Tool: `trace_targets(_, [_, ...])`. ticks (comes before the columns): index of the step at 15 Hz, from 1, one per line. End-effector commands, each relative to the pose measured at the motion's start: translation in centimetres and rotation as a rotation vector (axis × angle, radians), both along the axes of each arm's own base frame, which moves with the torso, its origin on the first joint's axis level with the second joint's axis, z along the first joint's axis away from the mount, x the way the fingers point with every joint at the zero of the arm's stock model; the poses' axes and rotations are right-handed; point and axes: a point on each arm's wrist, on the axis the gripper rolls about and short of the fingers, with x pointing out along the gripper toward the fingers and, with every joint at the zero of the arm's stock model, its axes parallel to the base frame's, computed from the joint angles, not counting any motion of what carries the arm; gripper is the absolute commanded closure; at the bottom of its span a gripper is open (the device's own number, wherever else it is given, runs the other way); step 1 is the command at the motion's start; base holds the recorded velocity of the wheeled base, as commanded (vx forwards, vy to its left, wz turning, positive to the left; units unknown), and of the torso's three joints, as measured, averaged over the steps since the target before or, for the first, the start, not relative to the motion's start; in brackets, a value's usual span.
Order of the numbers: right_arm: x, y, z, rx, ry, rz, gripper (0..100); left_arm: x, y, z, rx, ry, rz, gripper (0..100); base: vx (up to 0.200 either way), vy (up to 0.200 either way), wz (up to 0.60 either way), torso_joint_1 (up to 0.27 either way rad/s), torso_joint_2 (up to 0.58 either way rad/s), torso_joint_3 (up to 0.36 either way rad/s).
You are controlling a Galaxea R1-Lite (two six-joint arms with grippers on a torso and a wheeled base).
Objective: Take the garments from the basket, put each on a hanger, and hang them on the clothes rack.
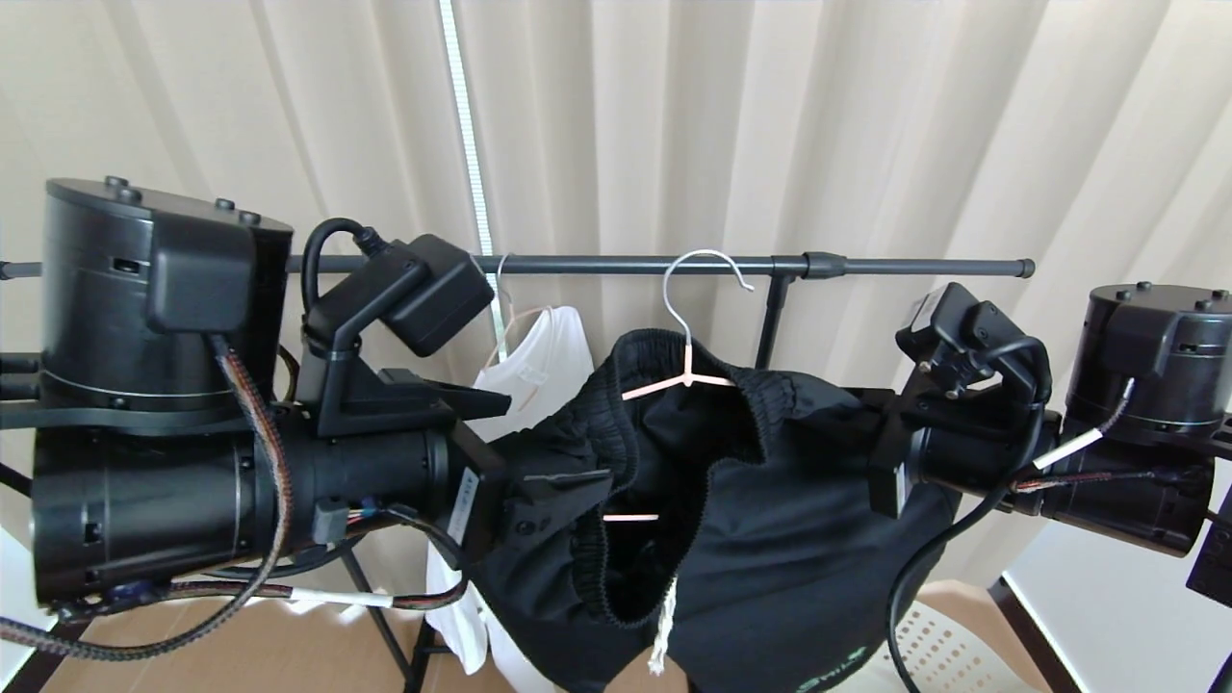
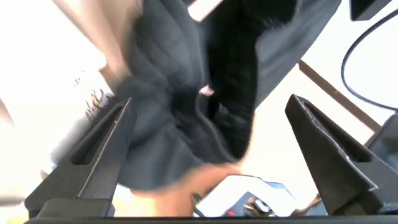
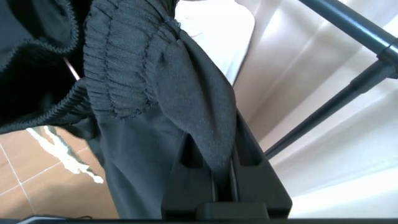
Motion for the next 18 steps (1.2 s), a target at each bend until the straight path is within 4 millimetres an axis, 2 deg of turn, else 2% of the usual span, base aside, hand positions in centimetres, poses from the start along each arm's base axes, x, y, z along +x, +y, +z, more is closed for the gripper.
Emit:
trace_targets(1, [-0.2,-0.2,-0.1,-0.005,-0.002,0.015,100,0.5,1.8,-0.2,0.023,-0.023,-0.009,0,0.000,0.000,0.00,0.000,0.00,0.000])
trace_targets(4, [-0.5,-0.4,-0.2,-0.010,-0.007,0.052,100,1.0,2.2,-0.3,0.045,-0.051,-0.083,0,0.000,0.000,0.00,0.000,0.00,0.000])
trace_targets(8, [-0.9,-0.5,-0.2,-0.018,-0.018,0.074,100,3.5,2.8,-1.9,0.081,-0.051,-0.218,0,0.000,0.000,0.00,0.000,0.00,0.000])
trace_targets(12, [-1.0,-0.6,-0.2,-0.016,-0.018,0.083,100,5.8,2.2,-3.3,0.126,-0.047,-0.269,0,0.000,0.000,0.00,0.000,0.00,0.000])
trace_targets(18, [-1.2,-0.6,-0.2,-0.015,-0.018,0.086,100,6.6,1.4,-4.2,0.140,-0.027,-0.292,0,0.000,0.000,0.00,0.000,0.00,0.000])
